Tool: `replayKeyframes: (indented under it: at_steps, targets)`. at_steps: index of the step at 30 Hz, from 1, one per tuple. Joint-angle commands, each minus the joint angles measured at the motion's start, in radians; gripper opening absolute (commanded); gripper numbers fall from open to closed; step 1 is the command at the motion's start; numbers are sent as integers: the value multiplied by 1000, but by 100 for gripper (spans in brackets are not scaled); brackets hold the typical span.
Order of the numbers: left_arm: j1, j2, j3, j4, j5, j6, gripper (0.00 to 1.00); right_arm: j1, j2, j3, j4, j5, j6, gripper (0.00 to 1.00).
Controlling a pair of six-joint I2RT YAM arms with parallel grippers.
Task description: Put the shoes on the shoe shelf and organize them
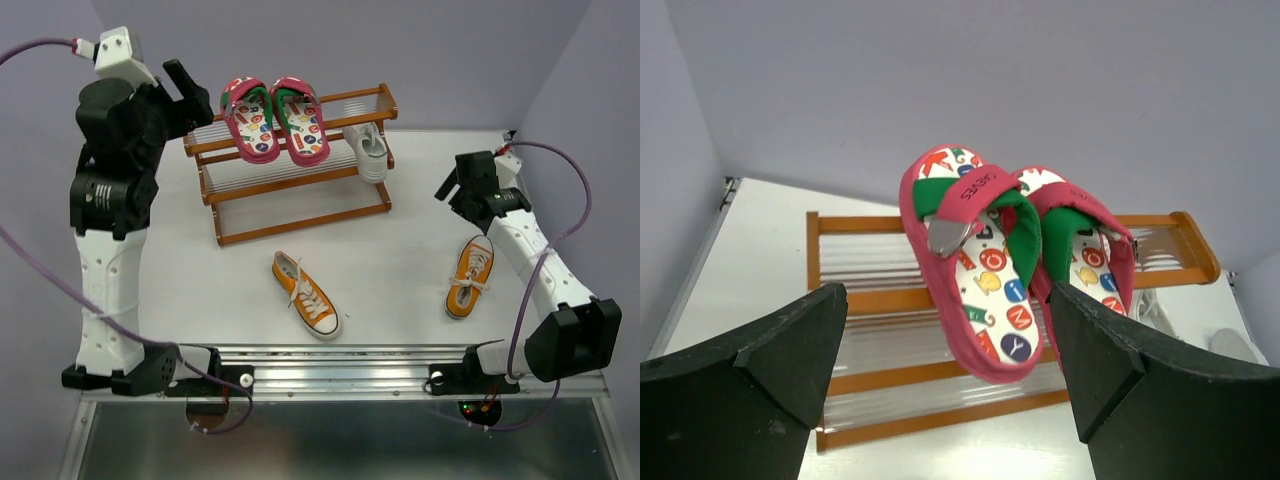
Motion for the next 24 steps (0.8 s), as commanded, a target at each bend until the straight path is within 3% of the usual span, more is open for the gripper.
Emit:
replayKeyframes:
  at_steps: [1,5,8,24]
  targets:
    - [-4,-162,-208,141,-6,53,93,9,-70,-45,-193,-50,211,100]
    - [-5,-313,-460,285,134,64,93,9,-128,-157,-270,-118,342,100]
    - [-5,-388,-599,336,130,70,93,9,-171,-227,-288,-138,388,100]
    - [-4,-470,-745,348,31,94,93,9,-153,-332,-310,-179,394,100]
